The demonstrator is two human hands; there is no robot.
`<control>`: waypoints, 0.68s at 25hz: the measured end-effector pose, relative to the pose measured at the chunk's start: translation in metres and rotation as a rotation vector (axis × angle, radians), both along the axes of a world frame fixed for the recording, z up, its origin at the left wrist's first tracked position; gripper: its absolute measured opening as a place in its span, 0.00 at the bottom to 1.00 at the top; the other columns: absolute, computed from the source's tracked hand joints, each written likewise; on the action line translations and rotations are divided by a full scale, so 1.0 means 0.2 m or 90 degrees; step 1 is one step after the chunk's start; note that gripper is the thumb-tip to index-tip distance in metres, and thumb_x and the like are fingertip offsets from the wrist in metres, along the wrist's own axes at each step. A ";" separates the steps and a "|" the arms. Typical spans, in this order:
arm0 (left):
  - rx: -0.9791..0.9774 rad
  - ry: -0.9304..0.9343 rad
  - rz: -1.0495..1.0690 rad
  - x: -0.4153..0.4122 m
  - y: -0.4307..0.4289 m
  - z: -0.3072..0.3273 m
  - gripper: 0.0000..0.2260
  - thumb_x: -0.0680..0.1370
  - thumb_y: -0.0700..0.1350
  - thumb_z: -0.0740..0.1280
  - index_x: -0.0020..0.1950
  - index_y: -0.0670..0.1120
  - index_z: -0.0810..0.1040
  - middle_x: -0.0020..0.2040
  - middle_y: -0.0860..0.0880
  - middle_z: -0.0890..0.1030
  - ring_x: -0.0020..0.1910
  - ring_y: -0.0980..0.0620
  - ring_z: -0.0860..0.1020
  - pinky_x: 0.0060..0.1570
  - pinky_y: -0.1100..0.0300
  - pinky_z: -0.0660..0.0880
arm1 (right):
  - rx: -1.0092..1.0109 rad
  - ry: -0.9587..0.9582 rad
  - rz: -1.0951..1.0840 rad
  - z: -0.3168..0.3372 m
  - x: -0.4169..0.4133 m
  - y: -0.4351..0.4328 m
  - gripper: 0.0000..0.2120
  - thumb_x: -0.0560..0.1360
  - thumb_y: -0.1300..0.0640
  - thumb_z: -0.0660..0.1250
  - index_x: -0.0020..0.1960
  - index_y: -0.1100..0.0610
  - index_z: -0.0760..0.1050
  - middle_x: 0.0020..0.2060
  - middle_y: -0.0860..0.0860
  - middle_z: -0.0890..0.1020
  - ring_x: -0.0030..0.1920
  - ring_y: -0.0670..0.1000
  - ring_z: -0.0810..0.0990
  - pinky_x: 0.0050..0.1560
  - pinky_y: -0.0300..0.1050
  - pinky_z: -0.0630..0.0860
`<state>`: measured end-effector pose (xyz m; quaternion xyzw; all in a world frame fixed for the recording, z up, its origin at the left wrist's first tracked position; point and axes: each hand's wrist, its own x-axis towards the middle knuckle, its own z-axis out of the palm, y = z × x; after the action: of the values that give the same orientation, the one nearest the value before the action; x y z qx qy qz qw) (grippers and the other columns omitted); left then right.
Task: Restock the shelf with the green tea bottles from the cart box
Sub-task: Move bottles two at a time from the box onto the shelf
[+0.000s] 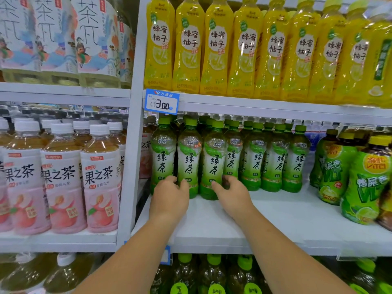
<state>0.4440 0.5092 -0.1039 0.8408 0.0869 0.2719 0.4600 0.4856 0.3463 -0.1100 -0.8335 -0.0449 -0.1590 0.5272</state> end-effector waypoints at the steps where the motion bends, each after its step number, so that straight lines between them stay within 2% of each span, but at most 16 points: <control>1: -0.027 0.011 -0.019 -0.02 0.00 0.01 0.18 0.82 0.50 0.62 0.68 0.42 0.76 0.39 0.58 0.74 0.48 0.51 0.74 0.49 0.60 0.67 | 0.011 0.006 -0.001 0.01 -0.02 0.00 0.24 0.78 0.49 0.68 0.71 0.56 0.72 0.61 0.50 0.79 0.55 0.48 0.75 0.56 0.42 0.70; 4: -0.080 0.032 -0.072 -0.09 0.00 0.03 0.19 0.83 0.52 0.60 0.70 0.42 0.74 0.45 0.56 0.75 0.51 0.53 0.73 0.52 0.60 0.66 | 0.018 0.034 0.008 0.04 -0.09 0.02 0.24 0.80 0.47 0.66 0.71 0.57 0.71 0.61 0.51 0.79 0.55 0.49 0.75 0.55 0.42 0.68; 7: -0.130 0.051 -0.113 -0.18 0.00 0.06 0.22 0.84 0.55 0.55 0.73 0.45 0.70 0.59 0.51 0.77 0.59 0.51 0.73 0.57 0.56 0.67 | 0.013 0.079 0.024 0.09 -0.19 0.03 0.26 0.82 0.44 0.60 0.74 0.58 0.67 0.69 0.54 0.75 0.65 0.53 0.73 0.58 0.42 0.65; 9: -0.151 0.045 -0.145 -0.25 0.00 0.06 0.22 0.84 0.56 0.54 0.75 0.46 0.68 0.67 0.48 0.75 0.60 0.52 0.71 0.59 0.57 0.65 | 0.003 0.094 0.039 0.09 -0.26 0.02 0.27 0.83 0.43 0.57 0.76 0.58 0.65 0.72 0.54 0.72 0.70 0.54 0.70 0.59 0.43 0.63; 13: -0.156 0.037 -0.197 -0.39 0.00 0.08 0.23 0.85 0.54 0.56 0.76 0.45 0.67 0.71 0.48 0.73 0.60 0.56 0.68 0.58 0.61 0.62 | -0.032 0.102 0.049 0.10 -0.40 0.00 0.30 0.82 0.41 0.56 0.78 0.57 0.63 0.74 0.52 0.69 0.72 0.53 0.68 0.65 0.46 0.64; 17: -0.164 0.066 -0.224 -0.51 0.00 0.13 0.23 0.84 0.54 0.57 0.76 0.44 0.67 0.72 0.48 0.72 0.64 0.56 0.69 0.60 0.61 0.62 | -0.029 0.137 0.075 0.15 -0.54 -0.02 0.29 0.82 0.41 0.57 0.79 0.54 0.61 0.75 0.51 0.68 0.73 0.52 0.68 0.67 0.46 0.63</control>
<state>0.3414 0.5099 -0.0786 0.7903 -0.0037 0.1306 0.5986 0.3782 0.3430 -0.0792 -0.8534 -0.0404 -0.0361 0.5184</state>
